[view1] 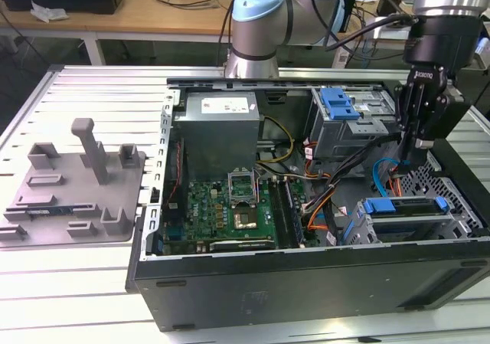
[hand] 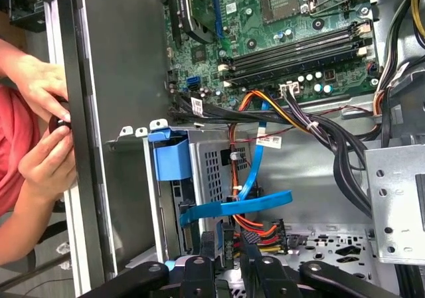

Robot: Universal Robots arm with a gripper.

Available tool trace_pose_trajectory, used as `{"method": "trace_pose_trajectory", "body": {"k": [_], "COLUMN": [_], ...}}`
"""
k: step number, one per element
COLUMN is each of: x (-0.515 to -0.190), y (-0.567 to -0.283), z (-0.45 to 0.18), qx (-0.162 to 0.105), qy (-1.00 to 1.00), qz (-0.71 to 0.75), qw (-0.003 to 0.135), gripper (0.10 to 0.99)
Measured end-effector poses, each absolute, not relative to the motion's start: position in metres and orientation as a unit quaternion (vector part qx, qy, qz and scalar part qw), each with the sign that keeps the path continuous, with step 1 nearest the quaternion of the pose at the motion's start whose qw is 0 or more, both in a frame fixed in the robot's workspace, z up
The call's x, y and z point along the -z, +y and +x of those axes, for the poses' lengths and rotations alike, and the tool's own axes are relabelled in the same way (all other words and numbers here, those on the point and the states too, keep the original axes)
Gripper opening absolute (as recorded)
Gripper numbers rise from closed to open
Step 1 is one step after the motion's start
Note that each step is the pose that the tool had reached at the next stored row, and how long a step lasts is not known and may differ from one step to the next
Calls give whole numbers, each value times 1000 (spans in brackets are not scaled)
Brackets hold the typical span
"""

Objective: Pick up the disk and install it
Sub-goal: 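Insert the first disk wire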

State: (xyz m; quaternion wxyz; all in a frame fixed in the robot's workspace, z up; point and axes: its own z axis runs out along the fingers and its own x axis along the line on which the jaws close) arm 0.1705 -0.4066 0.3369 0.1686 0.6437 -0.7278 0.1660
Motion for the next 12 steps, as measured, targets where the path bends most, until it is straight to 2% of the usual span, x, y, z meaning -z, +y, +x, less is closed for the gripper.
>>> {"method": "trace_pose_trajectory", "body": {"k": [12], "x": [-334], "y": [-406], "z": [170], "qx": [-167], "qy": [-727], "qz": [643], "qw": [169], "gripper": [290]}}
